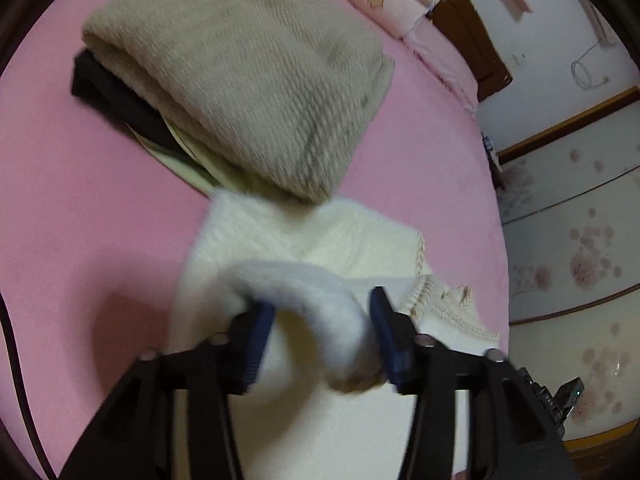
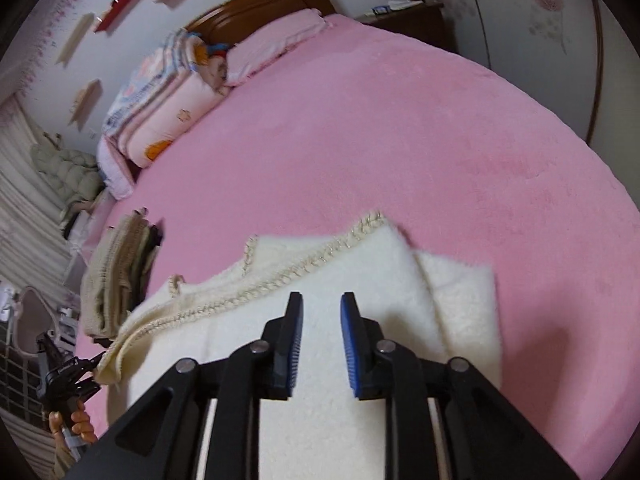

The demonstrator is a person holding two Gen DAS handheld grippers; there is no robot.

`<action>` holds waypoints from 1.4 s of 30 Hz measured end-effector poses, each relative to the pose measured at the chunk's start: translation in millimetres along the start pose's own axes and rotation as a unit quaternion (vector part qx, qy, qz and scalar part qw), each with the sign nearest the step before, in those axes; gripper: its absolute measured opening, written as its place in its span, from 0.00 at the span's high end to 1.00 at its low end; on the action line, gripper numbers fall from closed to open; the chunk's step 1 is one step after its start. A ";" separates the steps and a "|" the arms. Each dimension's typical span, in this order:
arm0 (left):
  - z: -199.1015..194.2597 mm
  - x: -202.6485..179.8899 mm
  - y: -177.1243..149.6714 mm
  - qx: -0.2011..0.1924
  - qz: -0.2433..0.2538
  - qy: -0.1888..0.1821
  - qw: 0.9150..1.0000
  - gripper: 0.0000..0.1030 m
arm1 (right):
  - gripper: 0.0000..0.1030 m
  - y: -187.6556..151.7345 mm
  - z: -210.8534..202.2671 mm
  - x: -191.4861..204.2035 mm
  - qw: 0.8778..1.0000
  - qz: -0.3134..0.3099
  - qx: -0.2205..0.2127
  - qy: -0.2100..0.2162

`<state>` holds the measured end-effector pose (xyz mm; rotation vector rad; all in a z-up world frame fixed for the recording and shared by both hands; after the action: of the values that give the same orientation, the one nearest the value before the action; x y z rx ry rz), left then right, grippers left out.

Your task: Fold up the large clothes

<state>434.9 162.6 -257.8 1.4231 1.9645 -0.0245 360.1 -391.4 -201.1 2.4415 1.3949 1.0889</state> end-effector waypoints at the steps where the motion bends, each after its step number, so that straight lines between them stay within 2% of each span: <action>1: -7.2 1.3 4.1 -0.015 0.007 0.002 1.000 0.40 | 0.76 2.1 -4.2 -3.7 1.000 0.002 -0.006 0.000; 4: -32.8 4.3 14.5 -0.070 0.050 0.029 0.996 0.26 | 0.75 7.1 -9.5 -18.2 0.999 -0.014 -0.024 -0.033; 6: -37.4 4.4 17.8 -0.079 0.081 0.046 0.993 0.26 | 0.75 6.2 -5.4 -24.9 0.997 -0.033 -0.022 -0.061; 10: -26.8 -3.8 19.3 -0.073 0.138 0.077 0.985 0.26 | 0.75 6.4 3.8 -35.3 0.996 -0.041 -0.008 -0.074; 13: -7.4 -14.4 19.0 -0.058 0.184 0.104 0.976 0.26 | 0.75 4.7 18.3 -30.8 0.995 -0.057 0.004 -0.080; 19: 36.9 -31.8 18.8 -0.021 0.234 0.141 0.962 0.26 | 0.75 6.2 51.4 -18.8 0.988 -0.096 0.016 -0.121; 21: 47.1 -32.3 19.8 -0.013 0.227 0.141 0.964 0.35 | 0.75 9.8 57.6 -17.2 0.987 -0.100 0.018 -0.126; 22: 53.7 -31.9 21.3 -0.002 0.212 0.136 0.968 0.41 | 0.75 11.4 61.1 -17.1 0.986 -0.101 0.019 -0.129; 23: 58.0 -31.5 21.5 0.006 0.201 0.128 0.971 0.57 | 0.75 13.2 65.7 -17.6 0.985 -0.103 0.021 -0.135; 25: 65.1 -28.6 19.0 0.025 0.180 0.117 0.976 0.70 | 0.75 16.0 74.0 -19.6 0.984 -0.103 0.027 -0.143; 28: 60.9 -26.1 17.6 0.015 0.169 0.109 0.979 0.90 | 0.74 13.5 84.3 -21.5 0.984 -0.100 0.045 -0.144; 30: 49.8 -26.8 19.2 0.001 0.167 0.101 0.981 0.91 | 0.76 11.5 83.7 -19.5 0.983 -0.110 0.039 -0.141; 31: 43.8 -29.6 19.9 -0.006 0.170 0.100 0.980 0.92 | 0.95 10.7 80.3 -17.5 0.983 -0.117 0.030 -0.138; 32: 38.9 -33.2 20.3 -0.010 0.172 0.098 0.980 0.92 | 1.00 9.4 75.8 -16.0 0.982 -0.123 0.023 -0.142; 36: 30.7 -45.1 23.7 -0.012 0.171 0.099 0.980 0.93 | 1.00 10.3 49.0 -8.8 0.981 -0.127 -0.025 -0.143; 39: 31.1 -48.6 27.1 -0.005 0.166 0.097 0.981 0.93 | 1.00 22.4 7.3 -5.7 0.979 -0.109 -0.095 -0.145; 42: 43.8 -43.8 30.2 0.002 0.158 0.117 0.980 0.93 | 1.00 37.0 -20.7 -12.4 0.974 -0.093 -0.134 -0.154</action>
<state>489.7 120.8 -255.9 1.7939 1.8946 0.2955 368.9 -427.0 -176.4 2.1279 1.2561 0.7604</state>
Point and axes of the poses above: each gripper's, at about its wrist camera, not at the fingertips, and z roughly the way its jaws point, x to its left, y to its top, the point moved 8 cm from there along z, roughly the way its jaws point, and after that the axes turned 7 degrees about z, right-handed, at the moved point
